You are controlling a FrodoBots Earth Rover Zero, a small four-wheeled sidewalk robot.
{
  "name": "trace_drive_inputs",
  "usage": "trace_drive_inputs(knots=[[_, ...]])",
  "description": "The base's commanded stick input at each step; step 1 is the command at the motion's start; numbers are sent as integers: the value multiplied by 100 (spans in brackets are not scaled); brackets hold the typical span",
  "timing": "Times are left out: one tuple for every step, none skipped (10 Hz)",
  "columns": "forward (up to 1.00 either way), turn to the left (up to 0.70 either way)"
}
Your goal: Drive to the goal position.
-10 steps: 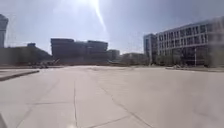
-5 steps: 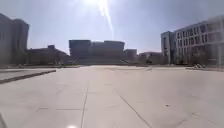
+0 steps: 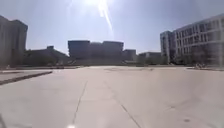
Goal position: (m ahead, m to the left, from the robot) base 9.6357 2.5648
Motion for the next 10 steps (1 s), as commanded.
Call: trace_drive_inputs(knots=[[100, 0], [100, 27], [100, 40], [100, 40], [100, 40], [100, 38], [100, 27], [100, 5], [100, 0], [100, 0]])
